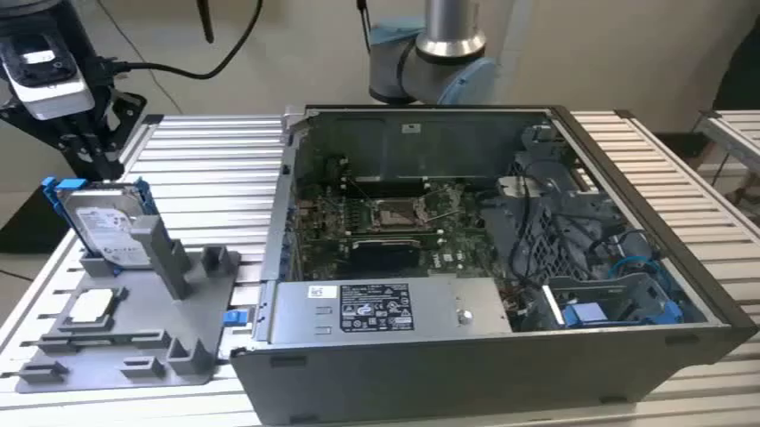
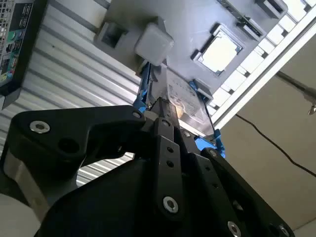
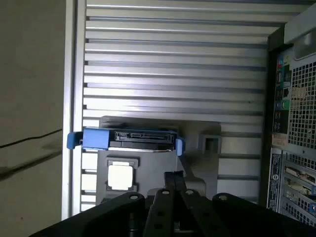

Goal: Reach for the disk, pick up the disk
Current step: 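Reach for the disk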

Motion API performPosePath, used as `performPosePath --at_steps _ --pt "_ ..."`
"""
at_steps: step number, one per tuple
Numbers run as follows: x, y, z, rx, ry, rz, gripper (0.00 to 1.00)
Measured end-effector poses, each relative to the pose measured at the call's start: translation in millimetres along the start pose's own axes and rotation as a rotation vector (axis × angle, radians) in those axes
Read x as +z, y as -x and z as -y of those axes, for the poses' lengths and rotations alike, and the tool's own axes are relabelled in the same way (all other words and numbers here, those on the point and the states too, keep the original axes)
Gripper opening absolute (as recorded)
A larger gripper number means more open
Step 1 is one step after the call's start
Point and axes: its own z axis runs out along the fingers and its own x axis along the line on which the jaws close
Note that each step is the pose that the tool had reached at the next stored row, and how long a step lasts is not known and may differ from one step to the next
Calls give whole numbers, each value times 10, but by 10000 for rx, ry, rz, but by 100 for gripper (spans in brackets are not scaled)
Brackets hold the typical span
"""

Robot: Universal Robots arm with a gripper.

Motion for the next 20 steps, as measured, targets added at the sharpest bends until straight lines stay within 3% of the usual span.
performPosePath --at_steps 14,20 --pt "0 0 -7 1 -1 -1 0" --pt "7 -26 -140 -1 0 1 0"
